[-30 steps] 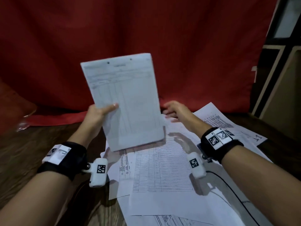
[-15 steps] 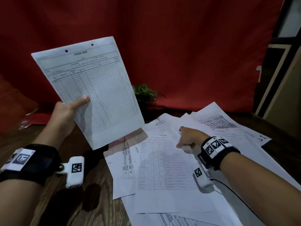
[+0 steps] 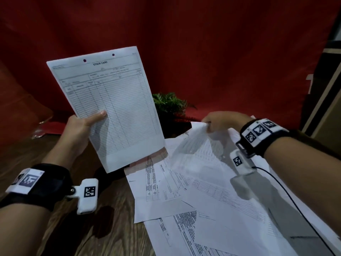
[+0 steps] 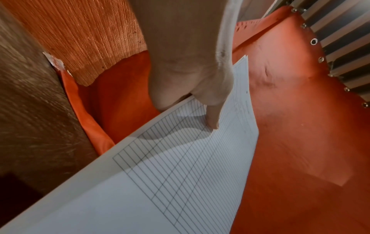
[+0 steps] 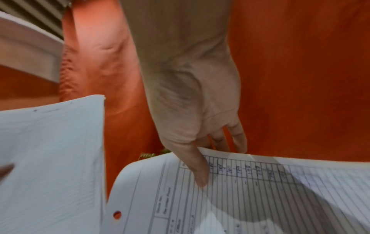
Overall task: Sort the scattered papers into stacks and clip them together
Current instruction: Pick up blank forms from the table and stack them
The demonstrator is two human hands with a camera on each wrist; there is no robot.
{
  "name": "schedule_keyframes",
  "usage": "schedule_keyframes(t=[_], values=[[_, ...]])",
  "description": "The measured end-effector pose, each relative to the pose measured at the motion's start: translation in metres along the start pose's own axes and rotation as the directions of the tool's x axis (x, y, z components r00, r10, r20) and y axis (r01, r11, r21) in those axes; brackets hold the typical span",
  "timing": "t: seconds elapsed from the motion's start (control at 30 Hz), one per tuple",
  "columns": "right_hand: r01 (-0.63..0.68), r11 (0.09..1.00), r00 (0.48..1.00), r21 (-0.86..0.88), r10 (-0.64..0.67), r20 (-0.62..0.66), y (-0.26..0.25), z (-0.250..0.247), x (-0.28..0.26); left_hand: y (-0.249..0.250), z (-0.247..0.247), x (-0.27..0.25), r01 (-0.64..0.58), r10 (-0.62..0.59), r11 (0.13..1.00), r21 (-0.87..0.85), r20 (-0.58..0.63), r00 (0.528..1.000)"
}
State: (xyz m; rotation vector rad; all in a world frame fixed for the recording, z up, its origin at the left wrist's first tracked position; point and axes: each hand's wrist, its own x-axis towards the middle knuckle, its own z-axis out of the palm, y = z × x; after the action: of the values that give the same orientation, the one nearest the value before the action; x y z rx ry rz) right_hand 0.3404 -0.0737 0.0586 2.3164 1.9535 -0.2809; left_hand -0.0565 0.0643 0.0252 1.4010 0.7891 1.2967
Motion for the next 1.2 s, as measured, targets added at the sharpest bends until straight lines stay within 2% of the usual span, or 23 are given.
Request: schedule_keyframes(t=[0.13,0.3,0.4,0.63,0.83,1.07,1.13,1.2], values=[[0.107,0.992,0.988,-0.063,-0.099,0.118,-0.043,0.022,0.034,-0.010,0.002,-0.005,-0.014,0.012,1.000,-0.018,-0.122,0.992],[0.144,0.990,0.980,-0.008,-0.142,0.141,-0.076,0.065,0.075,-0.013,-0.015,-0.005,-0.029,0.022,0.999,-0.033,-0.191,0.981],[0.163,0.986,0.982,-0.025,-0.160,0.099,-0.076,0.079,0.083,-0.017,-0.032,-0.003,-0.032,0.026,0.999,-0.024,-0.211,0.977],[0.163,0.985,0.982,-0.055,-0.156,0.108,-0.078,0.087,0.092,-0.028,-0.046,0.000,-0.014,0.011,1.000,-0.011,-0.229,0.973],[0.215,0.972,0.970,0.097,-0.224,0.098,-0.072,0.093,0.097,-0.034,-0.045,0.002,0.006,-0.016,0.999,-0.051,-0.215,0.976],[0.135,0.989,0.980,0.053,-0.141,0.143,-0.077,0.089,0.100,-0.039,-0.046,0.000,0.037,-0.040,0.999,-0.019,-0.230,0.972],[0.134,0.991,0.984,0.020,-0.135,0.114,-0.074,0.091,0.100,-0.037,-0.046,-0.002,0.028,-0.029,1.000,-0.008,-0.229,0.973],[0.166,0.986,0.985,0.031,-0.167,0.030,-0.072,0.084,0.096,-0.032,-0.042,-0.004,0.010,-0.006,1.000,0.016,-0.226,0.974]])
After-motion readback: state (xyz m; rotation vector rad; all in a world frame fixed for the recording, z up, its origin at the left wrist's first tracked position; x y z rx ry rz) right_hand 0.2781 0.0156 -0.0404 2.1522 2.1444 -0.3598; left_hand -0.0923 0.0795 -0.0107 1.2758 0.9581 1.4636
